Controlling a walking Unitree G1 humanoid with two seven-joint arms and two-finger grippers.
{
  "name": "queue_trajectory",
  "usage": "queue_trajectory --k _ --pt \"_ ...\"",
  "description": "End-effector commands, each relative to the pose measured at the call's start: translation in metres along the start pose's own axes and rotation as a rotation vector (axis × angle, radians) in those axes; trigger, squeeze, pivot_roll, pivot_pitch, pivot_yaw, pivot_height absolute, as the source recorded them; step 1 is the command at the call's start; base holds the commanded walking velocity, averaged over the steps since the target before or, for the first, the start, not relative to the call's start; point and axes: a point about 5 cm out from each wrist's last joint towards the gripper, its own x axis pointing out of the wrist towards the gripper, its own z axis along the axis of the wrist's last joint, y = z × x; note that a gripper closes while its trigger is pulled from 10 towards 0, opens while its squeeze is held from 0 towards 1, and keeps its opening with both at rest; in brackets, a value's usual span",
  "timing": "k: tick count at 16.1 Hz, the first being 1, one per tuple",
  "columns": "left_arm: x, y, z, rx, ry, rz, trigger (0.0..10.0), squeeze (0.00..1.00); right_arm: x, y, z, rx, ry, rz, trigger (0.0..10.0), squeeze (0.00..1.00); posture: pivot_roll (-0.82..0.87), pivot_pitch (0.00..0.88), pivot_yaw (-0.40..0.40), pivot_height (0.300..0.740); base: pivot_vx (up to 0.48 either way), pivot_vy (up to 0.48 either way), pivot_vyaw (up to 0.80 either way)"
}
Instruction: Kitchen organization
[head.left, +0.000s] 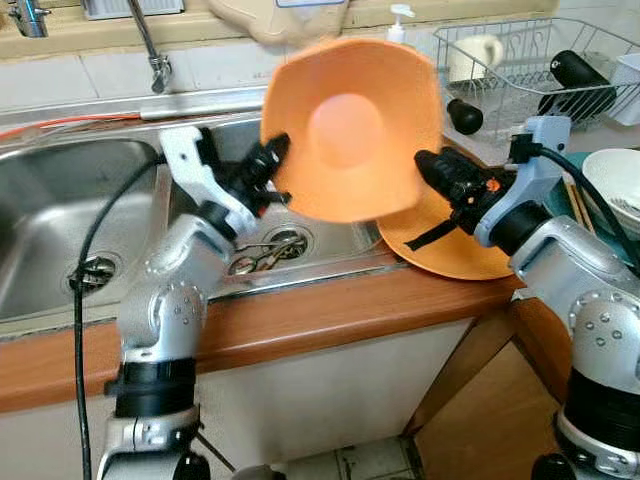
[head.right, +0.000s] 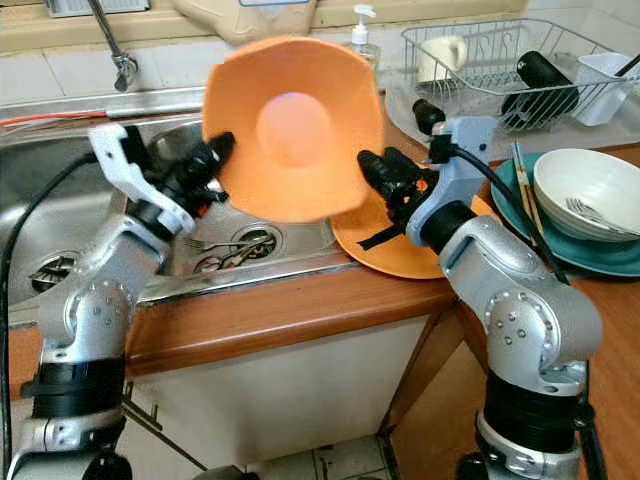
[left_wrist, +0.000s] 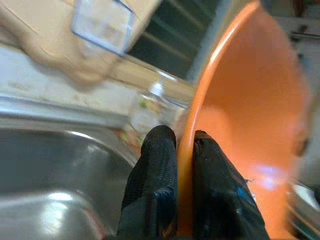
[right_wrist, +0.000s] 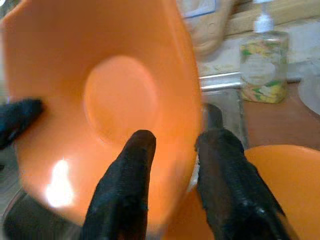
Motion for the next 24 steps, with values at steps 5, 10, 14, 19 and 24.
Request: queue_trajectory --k 5,10,14,19,24 --pt "0.008 0.021 -0.003 0.208 0.051 0.11 0.0 0.0 -0.004 0.019 -0.009 -0.153 0.086 0.117 10.0 0.0 -0.19 0.0 0.066 0.74 0.0 0.0 0.0" --pt "0.014 0.047 0.0 0.262 0.019 0.286 0.0 0.0 -0.008 0.024 -0.014 -0.225 0.135 0.157 10.0 0.0 -0.2 0.0 0.065 0.74 0.0 0.0 0.0" --pt "0.017 0.064 -0.019 0.35 0.122 0.35 0.0 0.0 -0.009 0.023 -0.022 -0.29 0.191 0.159 10.0 0.0 -0.21 0.0 0.068 0.74 0.0 0.0 0.0" --pt "0.019 0.07 -0.048 0.294 0.268 0.354 0.0 0.0 -0.011 0.022 -0.033 -0.325 0.259 0.161 10.0 0.0 -0.22 0.0 0.079 0.74 0.0 0.0 0.0" --pt "0.024 0.071 -0.066 0.228 0.404 0.361 5.0 0.0 -0.013 0.024 -0.039 -0.336 0.299 0.183 10.0 0.0 -0.23 0.0 0.084 0.74 0.0 0.0 0.0"
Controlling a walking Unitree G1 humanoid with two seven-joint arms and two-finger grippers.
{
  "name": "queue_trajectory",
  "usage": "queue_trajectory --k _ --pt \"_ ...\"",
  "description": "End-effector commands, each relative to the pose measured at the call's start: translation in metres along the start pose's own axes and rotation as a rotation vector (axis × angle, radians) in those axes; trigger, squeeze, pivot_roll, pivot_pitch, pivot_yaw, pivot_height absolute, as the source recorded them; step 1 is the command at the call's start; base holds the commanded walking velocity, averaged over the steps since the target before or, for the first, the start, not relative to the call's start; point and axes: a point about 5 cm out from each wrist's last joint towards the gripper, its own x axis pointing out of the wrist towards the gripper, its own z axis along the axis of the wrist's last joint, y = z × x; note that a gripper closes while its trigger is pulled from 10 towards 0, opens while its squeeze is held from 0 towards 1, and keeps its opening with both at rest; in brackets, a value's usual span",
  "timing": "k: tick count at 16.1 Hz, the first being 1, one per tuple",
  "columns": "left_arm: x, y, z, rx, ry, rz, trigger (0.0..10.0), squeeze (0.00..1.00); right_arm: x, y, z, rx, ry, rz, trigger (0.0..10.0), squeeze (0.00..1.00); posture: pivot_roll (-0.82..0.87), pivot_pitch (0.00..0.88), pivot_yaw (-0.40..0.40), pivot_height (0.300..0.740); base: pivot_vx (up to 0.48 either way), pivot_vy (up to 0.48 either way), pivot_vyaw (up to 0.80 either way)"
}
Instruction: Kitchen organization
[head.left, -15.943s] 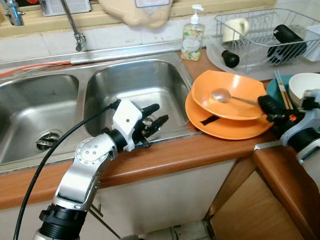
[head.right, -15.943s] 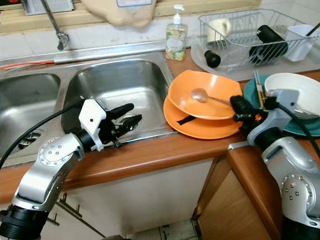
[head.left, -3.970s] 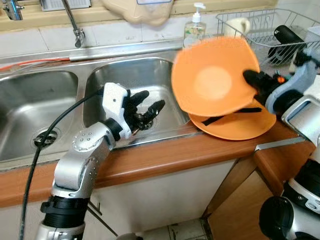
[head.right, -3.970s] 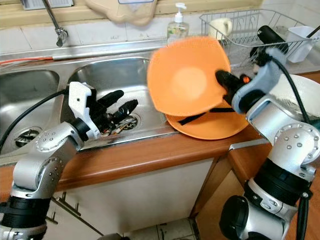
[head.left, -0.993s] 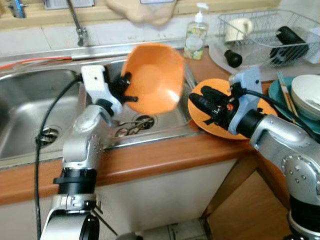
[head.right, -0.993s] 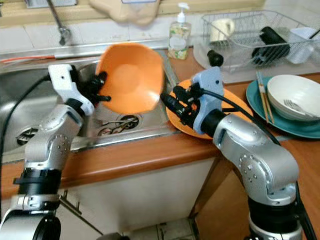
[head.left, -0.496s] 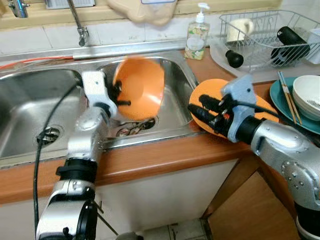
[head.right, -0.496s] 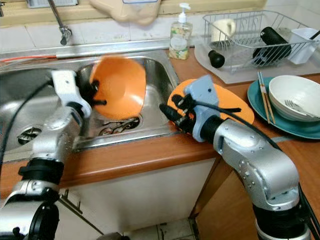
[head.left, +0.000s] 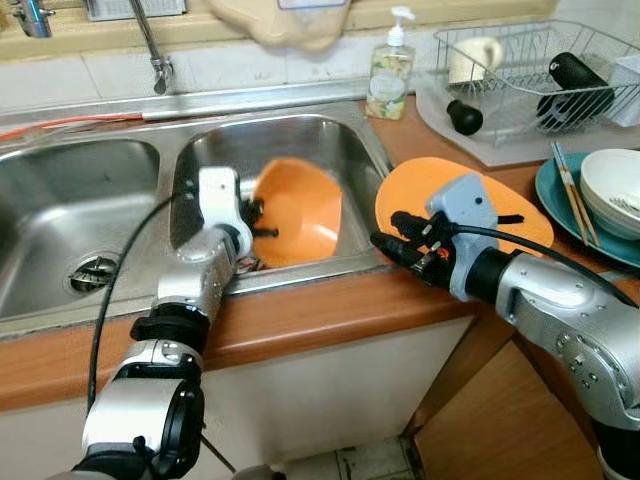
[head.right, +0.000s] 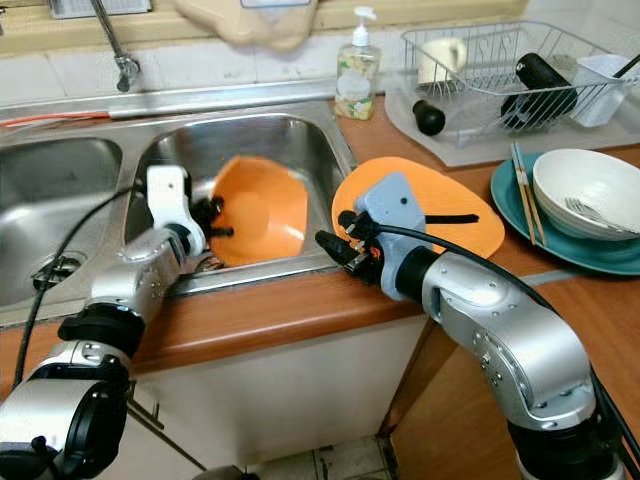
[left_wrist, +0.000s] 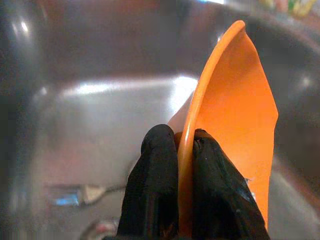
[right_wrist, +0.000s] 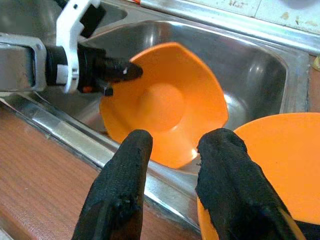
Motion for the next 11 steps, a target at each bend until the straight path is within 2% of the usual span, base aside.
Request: queue_trajectory --k 1,2,3,5,6,7,11 --pt "0.005 -0.006 0.018 0.01 -0.028 -0.031 8.2 0.0 -0.001 0.002 0.0 -0.007 0.006 0.009 10.0 0.0 -0.23 0.0 0.089 0.74 0.0 0.0 0.0" --pt "0.006 -0.006 0.016 0.016 -0.009 -0.034 10.0 0.0 -0.001 0.002 0.0 -0.007 0.006 0.009 10.0 0.0 -0.23 0.0 0.092 0.74 0.0 0.0 0.0" --pt "0.008 -0.007 0.011 0.024 0.034 -0.04 10.0 0.0 -0.001 0.001 0.0 -0.004 0.004 0.005 10.0 0.0 -0.23 0.0 0.097 0.74 0.0 0.0 0.0" --pt "0.008 -0.009 0.009 0.039 0.05 -0.049 10.0 0.0 -0.001 0.001 0.0 -0.001 0.004 0.002 10.0 0.0 -0.24 0.0 0.105 0.74 0.0 0.0 0.0" --pt "0.009 -0.009 0.009 0.04 0.053 -0.056 10.0 0.38 -0.001 0.001 0.0 0.001 0.005 0.0 10.0 0.0 -0.24 0.0 0.107 0.74 0.0 0.0 0.0" --pt "0.009 -0.01 0.008 0.038 0.062 -0.061 10.0 1.0 -0.001 0.002 -0.001 0.004 0.006 -0.006 10.0 0.0 -0.24 0.0 0.11 0.74 0.0 0.0 0.0" --pt "0.009 -0.008 0.002 0.048 0.089 -0.058 10.0 1.0 -0.001 0.001 -0.003 0.013 0.015 -0.02 10.0 0.0 -0.23 0.0 0.106 0.74 0.0 0.0 0.0"
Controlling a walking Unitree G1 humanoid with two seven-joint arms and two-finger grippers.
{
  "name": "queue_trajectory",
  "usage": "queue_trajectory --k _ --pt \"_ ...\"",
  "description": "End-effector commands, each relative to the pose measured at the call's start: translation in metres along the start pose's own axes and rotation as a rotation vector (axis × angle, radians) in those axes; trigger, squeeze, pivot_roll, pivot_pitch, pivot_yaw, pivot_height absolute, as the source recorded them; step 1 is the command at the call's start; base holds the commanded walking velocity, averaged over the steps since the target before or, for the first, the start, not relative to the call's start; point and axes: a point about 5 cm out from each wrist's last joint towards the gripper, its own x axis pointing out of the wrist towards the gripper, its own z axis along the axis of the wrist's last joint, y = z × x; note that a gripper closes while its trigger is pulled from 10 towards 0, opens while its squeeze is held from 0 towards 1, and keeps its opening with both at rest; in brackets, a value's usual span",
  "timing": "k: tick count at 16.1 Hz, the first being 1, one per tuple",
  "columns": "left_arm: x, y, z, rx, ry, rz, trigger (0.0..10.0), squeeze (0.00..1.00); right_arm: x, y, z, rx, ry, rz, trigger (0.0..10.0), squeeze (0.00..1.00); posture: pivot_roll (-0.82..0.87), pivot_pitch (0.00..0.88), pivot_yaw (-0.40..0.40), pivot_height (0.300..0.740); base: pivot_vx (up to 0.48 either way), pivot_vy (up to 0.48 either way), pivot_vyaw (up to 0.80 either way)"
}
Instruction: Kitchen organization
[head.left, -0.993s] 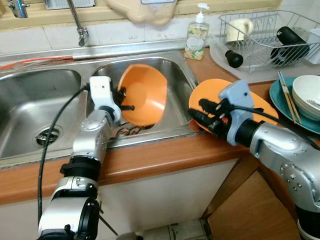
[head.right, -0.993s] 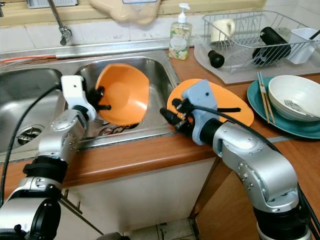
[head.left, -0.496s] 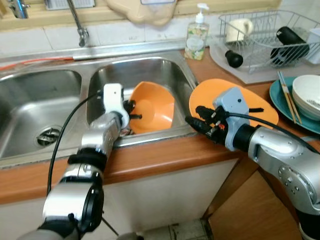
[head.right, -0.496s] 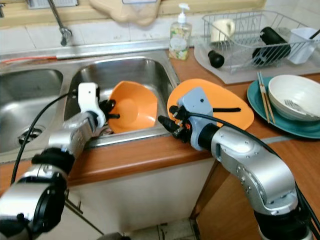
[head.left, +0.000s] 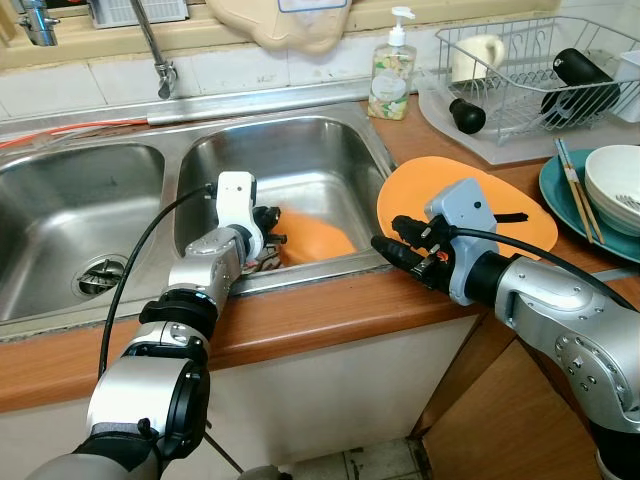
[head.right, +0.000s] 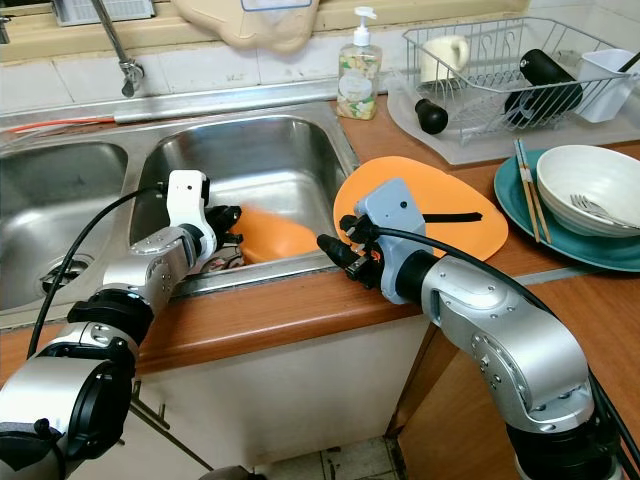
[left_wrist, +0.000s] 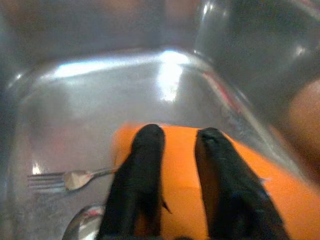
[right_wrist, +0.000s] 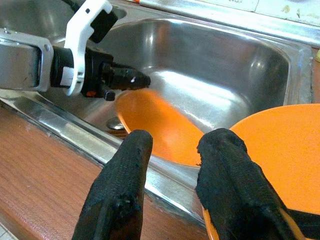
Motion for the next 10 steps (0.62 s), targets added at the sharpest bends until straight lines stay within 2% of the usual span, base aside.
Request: queue_trajectory --k 1,3,4,8,9,10 --pt "0.0 0.001 0.007 0.025 -0.012 0.001 10.0 1.0 -0.001 0.001 0.001 -0.002 -0.002 -0.005 10.0 0.0 -0.23 0.0 0.103 0.74 0.0 0.0 0.0" --pt "-0.001 0.006 0.009 0.042 -0.037 0.016 10.0 1.0 -0.001 0.0 0.0 0.0 0.003 -0.017 10.0 0.0 -0.23 0.0 0.098 0.74 0.0 0.0 0.0" --pt "-0.004 0.013 0.01 0.081 -0.063 0.037 10.0 1.0 -0.001 -0.009 -0.003 0.033 0.014 -0.085 10.0 0.0 -0.23 0.0 0.093 0.74 0.0 0.0 0.0" --pt "-0.012 0.022 0.021 0.112 -0.167 0.041 10.0 1.0 -0.011 -0.048 -0.01 0.164 0.018 -0.397 10.0 0.0 -0.22 0.0 0.082 0.74 0.0 0.0 0.0" --pt "-0.012 0.022 0.021 0.112 -0.167 0.041 10.0 1.0 -0.011 -0.048 -0.01 0.164 0.018 -0.397 10.0 0.0 -0.22 0.0 0.082 0.74 0.0 0.0 0.0" --pt "-0.013 0.02 0.026 0.102 -0.197 0.012 10.0 1.0 -0.019 -0.059 -0.013 0.21 0.021 -0.48 10.0 1.0 -0.22 0.0 0.082 0.74 0.0 0.0 0.0"
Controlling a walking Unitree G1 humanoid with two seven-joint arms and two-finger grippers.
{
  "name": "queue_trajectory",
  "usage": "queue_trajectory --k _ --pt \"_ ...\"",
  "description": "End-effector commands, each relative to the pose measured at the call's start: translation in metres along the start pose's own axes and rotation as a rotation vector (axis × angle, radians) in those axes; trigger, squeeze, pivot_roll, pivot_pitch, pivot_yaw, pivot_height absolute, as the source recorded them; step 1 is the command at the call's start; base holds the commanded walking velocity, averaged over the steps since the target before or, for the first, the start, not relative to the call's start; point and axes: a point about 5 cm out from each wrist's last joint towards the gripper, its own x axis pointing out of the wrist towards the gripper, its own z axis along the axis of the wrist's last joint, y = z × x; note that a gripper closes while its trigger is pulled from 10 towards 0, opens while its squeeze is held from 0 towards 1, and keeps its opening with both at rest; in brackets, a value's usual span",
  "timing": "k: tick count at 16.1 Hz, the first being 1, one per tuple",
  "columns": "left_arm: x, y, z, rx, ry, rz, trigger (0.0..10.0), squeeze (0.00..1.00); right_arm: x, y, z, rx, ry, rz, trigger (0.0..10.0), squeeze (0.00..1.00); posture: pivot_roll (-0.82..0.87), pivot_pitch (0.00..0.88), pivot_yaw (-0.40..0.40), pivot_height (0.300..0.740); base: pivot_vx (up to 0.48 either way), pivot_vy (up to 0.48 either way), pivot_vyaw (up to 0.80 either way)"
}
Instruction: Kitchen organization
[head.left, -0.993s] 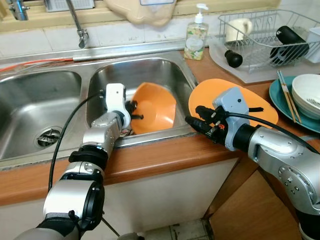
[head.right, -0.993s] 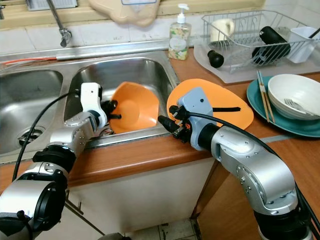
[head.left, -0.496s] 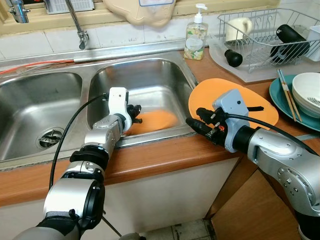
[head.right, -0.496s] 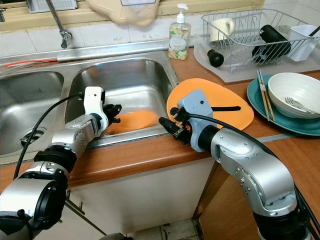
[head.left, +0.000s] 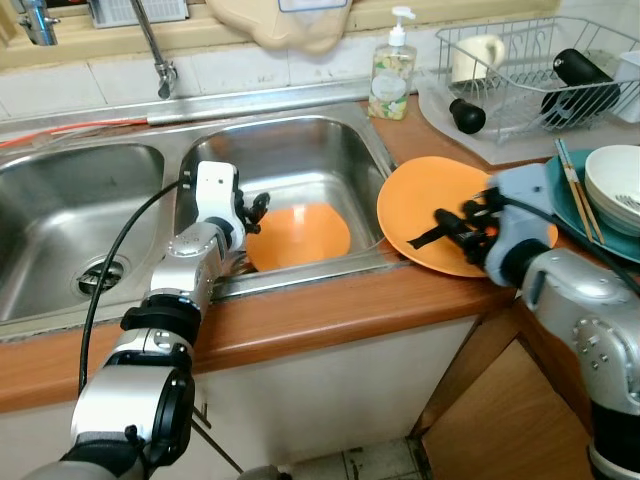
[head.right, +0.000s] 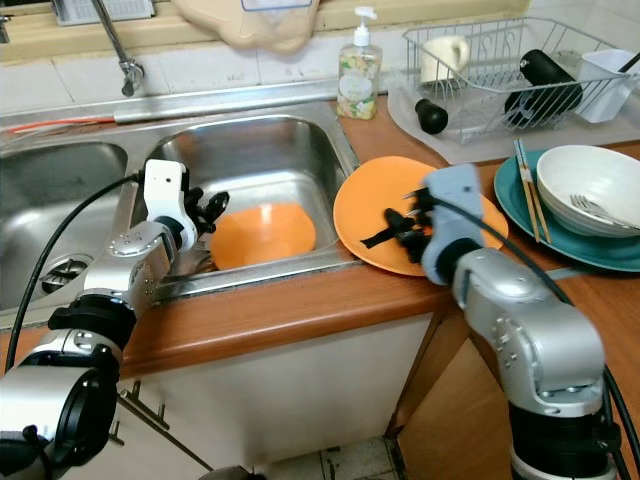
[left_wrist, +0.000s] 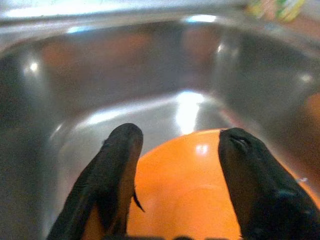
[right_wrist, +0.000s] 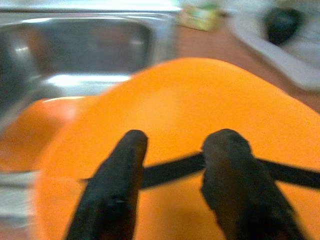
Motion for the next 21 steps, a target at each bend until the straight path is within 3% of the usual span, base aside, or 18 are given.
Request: queue_trajectory --k 1,4,7,12,13,14,15,19,21 --pt "-0.002 0.0 0.009 -0.021 -0.04 -0.036 10.0 1.0 -0.003 -0.011 0.002 0.035 0.004 -0.072 10.0 1.0 -0.22 0.0 0.087 0.74 0.0 0.0 0.0" --pt "-0.008 -0.032 0.021 -0.099 -0.094 -0.294 10.0 1.0 -0.012 -0.022 -0.006 0.117 0.046 -0.15 10.0 1.0 -0.22 0.0 0.095 0.74 0.0 0.0 0.0" --pt "-0.01 -0.054 0.017 -0.243 -0.044 -0.416 10.0 1.0 -0.019 -0.028 -0.01 0.156 0.064 -0.208 10.0 1.0 -0.23 0.0 0.108 0.74 0.0 0.0 0.0" --pt "-0.004 -0.074 0.007 -0.347 0.064 -0.424 10.0 1.0 -0.024 -0.045 -0.02 0.249 0.117 -0.355 10.0 1.0 -0.23 0.0 0.111 0.74 0.0 0.0 0.0" --pt "-0.003 -0.075 0.007 -0.36 0.064 -0.424 10.0 0.8 -0.023 -0.045 -0.02 0.253 0.117 -0.353 10.0 1.0 -0.23 0.0 0.111 0.74 0.0 0.0 0.0" --pt "-0.001 -0.077 0.007 -0.39 0.072 -0.422 10.0 0.0 -0.022 -0.044 -0.02 0.265 0.119 -0.338 10.0 0.64 -0.23 0.0 0.109 0.74 0.0 0.0 0.0" --pt "0.0 -0.079 0.006 -0.403 0.083 -0.422 10.0 0.0 -0.02 -0.044 -0.02 0.265 0.123 -0.339 10.0 0.0 -0.22 0.0 0.104 0.74 0.0 0.0 0.0" --pt "0.0 -0.081 0.009 -0.417 0.075 -0.428 10.0 0.0 -0.019 -0.045 -0.018 0.228 0.135 -0.321 10.0 0.0 -0.23 0.0 0.104 0.74 0.0 0.0 0.0" --pt "-0.004 -0.077 0.014 -0.33 0.032 -0.448 10.0 0.0 -0.012 -0.028 -0.028 0.199 0.196 -0.201 10.0 0.0 -0.22 0.0 0.105 0.74 0.0 0.0 0.0"
